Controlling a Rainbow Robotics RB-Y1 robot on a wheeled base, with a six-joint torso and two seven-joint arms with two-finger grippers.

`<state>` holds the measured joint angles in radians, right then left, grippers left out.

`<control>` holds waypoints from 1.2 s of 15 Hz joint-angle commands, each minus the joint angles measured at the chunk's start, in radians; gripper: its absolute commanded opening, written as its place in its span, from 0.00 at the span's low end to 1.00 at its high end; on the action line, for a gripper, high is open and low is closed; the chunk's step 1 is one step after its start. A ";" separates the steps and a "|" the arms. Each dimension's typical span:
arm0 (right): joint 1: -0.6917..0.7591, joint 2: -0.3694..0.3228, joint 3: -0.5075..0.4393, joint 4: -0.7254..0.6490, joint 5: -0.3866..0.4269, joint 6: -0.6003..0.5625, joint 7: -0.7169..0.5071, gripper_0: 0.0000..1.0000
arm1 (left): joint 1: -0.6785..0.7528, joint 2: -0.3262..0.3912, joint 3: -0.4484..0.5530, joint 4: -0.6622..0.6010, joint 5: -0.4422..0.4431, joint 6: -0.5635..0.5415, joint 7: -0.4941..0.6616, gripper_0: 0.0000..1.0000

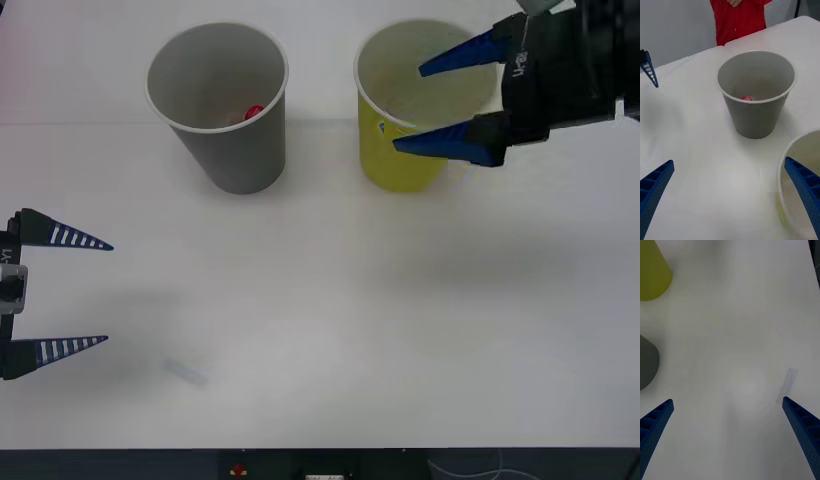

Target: Put the can into the green bin and the plastic bottle into the gray bin

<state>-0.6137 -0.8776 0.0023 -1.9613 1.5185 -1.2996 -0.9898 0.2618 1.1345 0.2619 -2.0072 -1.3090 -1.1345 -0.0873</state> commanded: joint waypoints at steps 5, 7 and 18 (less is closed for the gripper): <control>0.404 -0.024 -0.331 -0.176 -0.113 -0.178 0.267 1.00 | 0.000 0.000 0.000 0.000 0.000 0.000 0.000 1.00; 0.483 -0.067 -0.364 -0.177 -0.144 -0.179 0.349 1.00 | 0.000 0.000 0.000 0.000 0.000 0.000 0.000 1.00; 0.781 -0.146 -0.476 -0.082 -0.199 -0.141 0.746 1.00 | 0.000 0.000 0.000 0.000 0.000 0.000 0.000 1.00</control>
<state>0.1620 -1.0221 -0.4741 -2.0590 1.3199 -1.4407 -0.2724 0.2618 1.1345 0.2618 -2.0071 -1.3090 -1.1345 -0.0873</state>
